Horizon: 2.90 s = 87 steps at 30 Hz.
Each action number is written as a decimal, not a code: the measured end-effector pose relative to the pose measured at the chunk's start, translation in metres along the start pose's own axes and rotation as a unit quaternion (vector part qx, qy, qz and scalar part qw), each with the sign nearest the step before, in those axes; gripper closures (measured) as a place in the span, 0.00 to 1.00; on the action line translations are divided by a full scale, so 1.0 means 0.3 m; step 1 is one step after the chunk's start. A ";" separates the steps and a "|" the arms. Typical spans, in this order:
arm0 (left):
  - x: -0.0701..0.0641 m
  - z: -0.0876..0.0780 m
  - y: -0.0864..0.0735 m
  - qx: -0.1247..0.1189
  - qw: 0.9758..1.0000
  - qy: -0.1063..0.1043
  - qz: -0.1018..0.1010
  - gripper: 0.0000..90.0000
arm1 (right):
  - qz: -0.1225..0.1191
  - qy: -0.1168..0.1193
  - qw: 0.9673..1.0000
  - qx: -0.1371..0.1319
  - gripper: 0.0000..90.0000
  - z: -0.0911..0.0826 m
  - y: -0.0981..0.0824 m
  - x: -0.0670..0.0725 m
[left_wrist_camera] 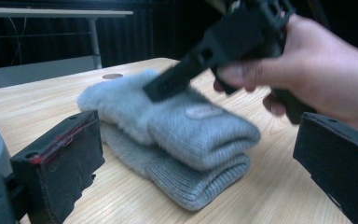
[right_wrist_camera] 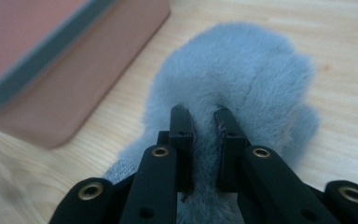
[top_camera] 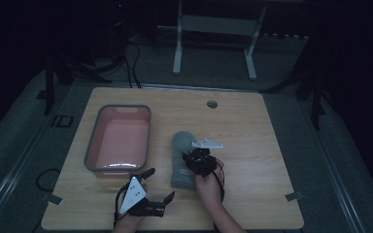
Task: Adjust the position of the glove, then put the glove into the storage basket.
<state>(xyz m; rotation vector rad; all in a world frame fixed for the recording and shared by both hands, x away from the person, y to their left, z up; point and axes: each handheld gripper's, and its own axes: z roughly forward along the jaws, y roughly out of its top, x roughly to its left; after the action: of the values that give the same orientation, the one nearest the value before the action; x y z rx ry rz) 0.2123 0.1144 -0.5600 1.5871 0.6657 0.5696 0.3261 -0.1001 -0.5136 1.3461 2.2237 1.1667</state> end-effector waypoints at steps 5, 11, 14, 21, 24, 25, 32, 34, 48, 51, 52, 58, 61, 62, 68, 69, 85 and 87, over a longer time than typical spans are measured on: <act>0.000 0.001 -0.001 0.000 1.000 0.000 -0.001 0.02 | 0.007 0.004 1.000 0.011 0.70 0.033 -0.029 -0.009; 0.002 0.006 -0.002 0.001 1.000 -0.006 -0.008 0.02 | 0.000 0.003 1.000 0.018 0.66 0.045 -0.035 -0.014; 0.000 0.004 -0.001 -0.001 1.000 -0.009 -0.009 0.02 | -0.017 0.018 1.000 0.013 0.52 0.038 -0.028 -0.011; -0.011 0.003 0.013 0.018 1.000 -0.001 -0.012 0.02 | -0.069 0.047 0.995 -0.054 0.13 -0.043 -0.011 -0.034; -0.018 0.017 0.045 0.032 0.999 0.006 -0.030 0.02 | -0.086 0.066 0.992 -0.062 0.15 -0.082 -0.003 -0.072; -0.017 0.022 0.057 0.041 0.999 0.010 -0.032 0.02 | -0.094 0.068 0.991 -0.066 0.15 -0.091 -0.002 -0.083; 0.018 0.075 0.166 0.089 0.992 0.005 -0.088 0.06 | -0.108 0.062 0.991 -0.049 0.18 -0.148 0.001 -0.196; 0.030 0.101 0.201 0.100 0.991 0.016 -0.090 0.07 | -0.095 0.058 0.993 -0.029 0.16 -0.157 -0.001 -0.223; 0.136 0.410 0.249 0.307 0.945 0.090 -0.068 0.39 | -0.077 0.058 0.995 0.024 0.51 -0.094 0.010 -0.213; 0.152 0.441 0.213 0.329 0.934 0.107 -0.084 0.44 | -0.072 0.066 0.994 0.042 0.51 -0.049 -0.002 -0.195; 0.154 0.451 0.198 0.341 0.930 0.106 -0.090 0.44 | -0.072 0.066 0.994 0.049 0.50 -0.036 -0.006 -0.190; 0.172 0.472 0.140 0.361 0.920 0.102 -0.110 0.36 | -0.050 0.058 0.993 0.087 0.43 0.029 -0.028 -0.199; 0.176 0.481 0.121 0.365 0.918 0.092 -0.123 0.36 | -0.029 0.070 0.992 0.105 0.43 0.056 -0.037 -0.217; 0.179 0.481 0.116 0.364 0.919 0.083 -0.126 0.39 | -0.026 0.076 0.991 0.106 0.43 0.065 -0.041 -0.221; 0.183 0.484 0.107 0.363 0.921 0.043 -0.135 0.63 | -0.009 0.116 0.987 0.109 0.59 0.085 -0.046 -0.238; 0.183 0.487 0.106 0.362 0.922 0.031 -0.130 0.71 | -0.019 0.125 0.987 0.101 0.70 0.084 -0.051 -0.232; 0.199 0.466 0.148 0.331 0.931 -0.003 -0.155 0.90 | -0.061 0.113 0.990 0.060 0.91 0.028 -0.036 -0.199; 0.197 0.459 0.173 0.323 0.934 -0.005 -0.153 0.90 | -0.057 0.117 0.990 0.049 0.91 0.012 -0.026 -0.201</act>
<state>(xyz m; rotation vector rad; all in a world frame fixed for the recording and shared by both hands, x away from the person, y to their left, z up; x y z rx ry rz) 0.3552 0.0548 -0.5255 2.0312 1.1479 0.1000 0.3549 -0.1509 -0.5311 1.1509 2.5159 1.2436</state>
